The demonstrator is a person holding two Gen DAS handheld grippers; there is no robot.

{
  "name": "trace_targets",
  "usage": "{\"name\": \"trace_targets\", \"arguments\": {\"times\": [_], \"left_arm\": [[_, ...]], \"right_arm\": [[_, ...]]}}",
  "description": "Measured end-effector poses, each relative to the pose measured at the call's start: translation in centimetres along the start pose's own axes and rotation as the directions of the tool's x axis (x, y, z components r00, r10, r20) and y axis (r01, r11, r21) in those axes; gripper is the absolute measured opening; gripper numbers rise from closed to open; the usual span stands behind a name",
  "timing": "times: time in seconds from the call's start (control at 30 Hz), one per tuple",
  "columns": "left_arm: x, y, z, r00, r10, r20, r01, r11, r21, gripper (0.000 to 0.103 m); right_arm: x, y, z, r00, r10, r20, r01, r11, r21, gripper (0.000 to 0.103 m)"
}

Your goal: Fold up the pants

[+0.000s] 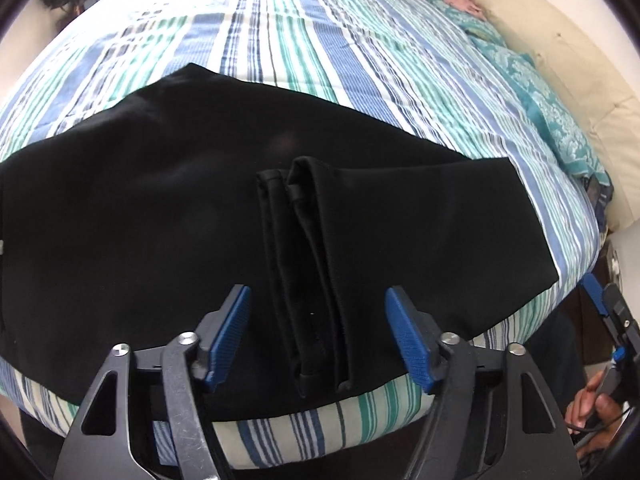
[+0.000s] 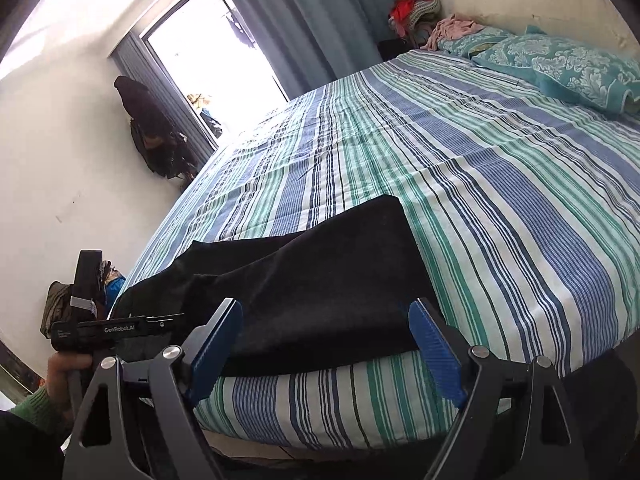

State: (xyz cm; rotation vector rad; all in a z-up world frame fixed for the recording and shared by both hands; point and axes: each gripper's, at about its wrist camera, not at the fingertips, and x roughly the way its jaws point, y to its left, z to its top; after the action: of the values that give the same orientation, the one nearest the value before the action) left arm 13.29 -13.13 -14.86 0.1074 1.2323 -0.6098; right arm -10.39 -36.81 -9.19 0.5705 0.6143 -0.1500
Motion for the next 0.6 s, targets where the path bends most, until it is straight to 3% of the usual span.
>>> {"name": "trace_targets", "arguments": {"times": [0.03, 0.1, 0.23, 0.33, 0.43, 0.5, 0.57, 0.6], "left_arm": [[0.5, -0.4, 0.0, 1.0, 0.03, -0.007, -0.03, 1.0, 0.01, 0.014], [-0.3, -1.1, -0.1, 0.999, 0.047, 0.018, -0.047, 0.999, 0.025, 0.009], [-3.2, -0.5, -0.2, 0.991, 0.067, 0.113, -0.071, 0.997, 0.031, 0.008], [-1.7, 0.0, -0.4, 0.995, 0.078, 0.068, -0.08, 0.996, 0.037, 0.009], [-0.5, -1.0, -1.2, 0.986, 0.145, 0.079, -0.152, 0.984, 0.098, 0.015], [-0.5, -1.2, -1.4, 0.984, 0.154, 0.088, -0.162, 0.982, 0.099, 0.017], [-0.5, -0.6, -1.3, 0.985, 0.148, 0.082, -0.154, 0.985, 0.071, 0.025], [-0.5, -0.2, -1.3, 0.985, 0.151, 0.081, -0.156, 0.986, 0.056, 0.028]], "right_arm": [[-0.2, 0.1, 0.0, 1.0, -0.002, 0.007, 0.002, 1.0, -0.003, 0.085], [-0.6, -0.3, 0.0, 1.0, -0.013, 0.024, 0.013, 1.0, 0.01, 0.085], [-1.2, -1.9, 0.5, 0.996, -0.07, 0.049, 0.066, 0.995, 0.078, 0.085], [-0.8, -2.6, 1.8, 0.993, -0.109, 0.045, 0.105, 0.99, 0.09, 0.085], [0.7, -1.5, 3.8, 0.999, -0.041, 0.02, 0.041, 0.998, 0.04, 0.085], [2.6, -0.2, 4.4, 0.996, 0.068, -0.053, -0.068, 0.998, 0.008, 0.085], [5.6, 0.2, 3.2, 0.973, 0.158, -0.169, -0.155, 0.988, 0.028, 0.085], [7.4, 0.0, 1.9, 0.954, 0.169, -0.246, -0.16, 0.985, 0.056, 0.085]]}}
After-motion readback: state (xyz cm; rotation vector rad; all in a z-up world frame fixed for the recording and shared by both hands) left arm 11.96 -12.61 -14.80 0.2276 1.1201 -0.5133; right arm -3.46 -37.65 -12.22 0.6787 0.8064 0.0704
